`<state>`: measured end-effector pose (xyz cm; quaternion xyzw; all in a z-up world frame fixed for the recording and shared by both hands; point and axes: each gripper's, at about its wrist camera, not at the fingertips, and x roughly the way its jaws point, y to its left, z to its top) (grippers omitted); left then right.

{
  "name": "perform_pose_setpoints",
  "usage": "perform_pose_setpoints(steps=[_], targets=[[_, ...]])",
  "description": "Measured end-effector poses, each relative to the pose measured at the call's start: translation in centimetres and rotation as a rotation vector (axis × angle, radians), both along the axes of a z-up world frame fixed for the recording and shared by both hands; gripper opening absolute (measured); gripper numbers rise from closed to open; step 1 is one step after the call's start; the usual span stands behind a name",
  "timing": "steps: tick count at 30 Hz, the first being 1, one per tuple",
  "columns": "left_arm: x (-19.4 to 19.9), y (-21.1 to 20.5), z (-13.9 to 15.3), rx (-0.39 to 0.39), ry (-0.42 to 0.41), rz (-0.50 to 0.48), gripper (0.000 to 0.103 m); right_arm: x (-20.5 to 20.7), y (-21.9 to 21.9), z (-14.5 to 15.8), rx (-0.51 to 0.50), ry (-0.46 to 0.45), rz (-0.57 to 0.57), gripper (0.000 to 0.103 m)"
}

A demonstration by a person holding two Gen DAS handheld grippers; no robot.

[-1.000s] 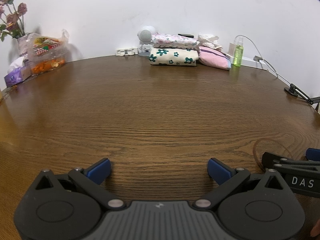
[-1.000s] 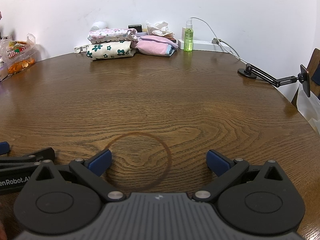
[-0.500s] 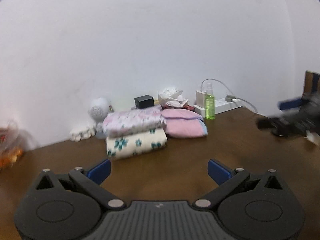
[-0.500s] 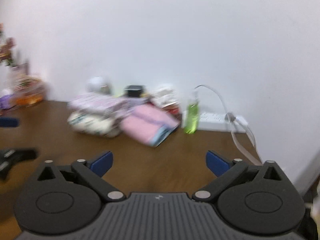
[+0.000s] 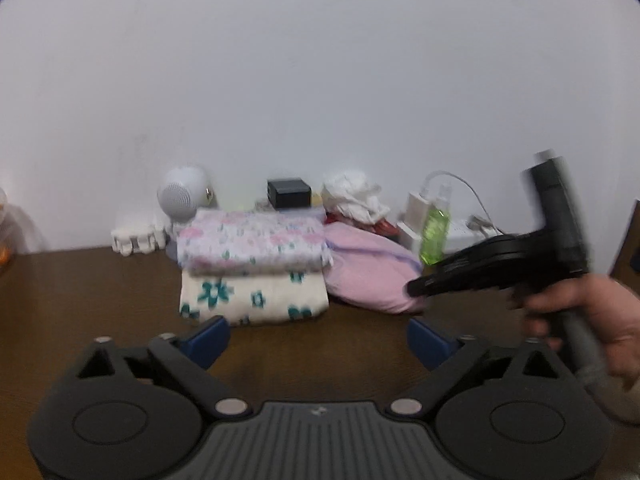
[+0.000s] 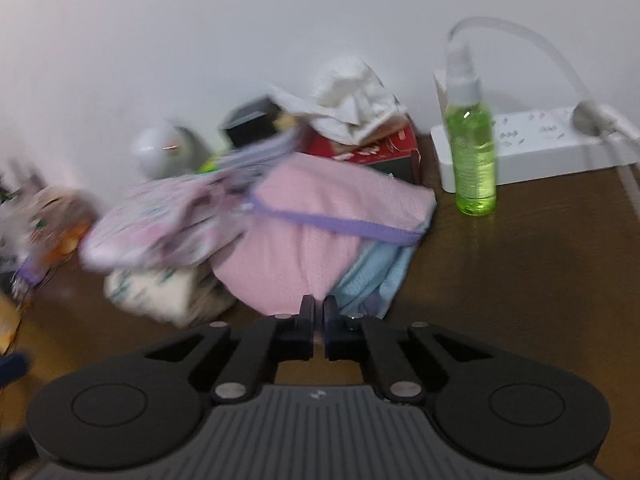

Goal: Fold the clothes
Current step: 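Reach the right tool to the clothes stack and grasp the pink garment, then lift the pink garment with the right tool while the left tool grasps its other edge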

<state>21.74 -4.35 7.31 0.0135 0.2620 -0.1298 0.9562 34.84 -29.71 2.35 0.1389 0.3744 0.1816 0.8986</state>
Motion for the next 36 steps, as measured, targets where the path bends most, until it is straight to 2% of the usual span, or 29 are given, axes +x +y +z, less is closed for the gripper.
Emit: perform_pose_setpoints(steps=[2, 4, 7, 10, 13, 15, 16, 18, 22, 24, 27, 29, 30, 31, 32, 33, 34, 36], targets=[[-2.3, 1.1, 0.1, -0.021, 0.033, -0.031, 0.092, -5.3, -1.0, 1.5, -0.005, -0.038, 0.064, 0.003], [-5.2, 2.1, 0.1, -0.047, 0.062, -0.062, 0.092, -12.7, -1.2, 2.6, 0.002, -0.040, 0.139, 0.003], [-10.2, 3.5, -0.1, -0.089, 0.096, -0.121, 0.094, -23.5, -0.2, 2.6, 0.040, 0.005, 0.262, 0.003], [-16.2, 4.0, -1.4, -0.121, 0.142, -0.205, 0.094, -34.3, 2.0, 2.1, 0.022, 0.023, 0.388, 0.004], [-19.8, 2.9, -3.1, -0.166, 0.243, -0.267, 0.094, -42.6, 2.2, 2.7, 0.073, 0.029, 0.410, 0.010], [-20.9, 1.0, -3.7, -0.190, 0.273, -0.355, 0.094, -46.4, 0.6, 4.2, 0.103, -0.024, 0.320, 0.029], [-21.0, -0.2, -3.6, -0.171, 0.264, -0.383, 0.094, -47.8, -0.4, 5.0, 0.112, -0.054, 0.261, 0.042], [-20.4, -3.1, -3.5, -0.115, 0.247, -0.430, 0.094, -49.5, -2.9, 6.1, 0.078, -0.083, 0.097, 0.043], [-17.9, -9.8, -3.4, 0.030, 0.219, -0.509, 0.092, -50.0, -5.2, 5.7, -0.072, -0.046, -0.161, 0.037], [-17.0, -13.1, -4.4, 0.147, 0.236, -0.502, 0.092, -49.3, -5.0, 5.1, -0.105, -0.044, -0.230, 0.033], [-16.6, -16.6, -5.7, 0.298, 0.191, -0.510, 0.092, -48.3, -4.4, 4.4, -0.146, -0.048, -0.307, 0.032], [-16.6, -17.4, -6.4, 0.328, 0.174, -0.516, 0.080, -47.6, -4.1, 4.1, -0.158, -0.047, -0.333, 0.033], [-16.5, -17.8, -6.7, 0.341, 0.168, -0.519, 0.062, -47.3, -4.1, 3.9, -0.158, -0.042, -0.347, 0.033], [-16.1, -17.8, -6.8, 0.313, 0.189, -0.526, 0.036, -47.0, -4.1, 3.6, -0.150, -0.034, -0.355, 0.032], [-15.7, -17.8, -6.8, 0.285, 0.211, -0.531, 0.023, -46.8, -4.2, 3.4, -0.139, -0.026, -0.362, 0.025], [-15.1, -17.4, -6.7, 0.263, 0.233, -0.503, 0.002, -46.9, -4.3, 3.4, -0.151, -0.022, -0.377, 0.019], [-14.6, -17.0, -6.5, 0.241, 0.255, -0.475, 0.003, -47.3, -4.4, 3.5, -0.176, -0.023, -0.393, 0.014], [-13.6, -16.1, -6.3, 0.204, 0.276, -0.430, 0.002, -48.6, -5.3, 3.8, -0.187, -0.035, -0.411, 0.015]])
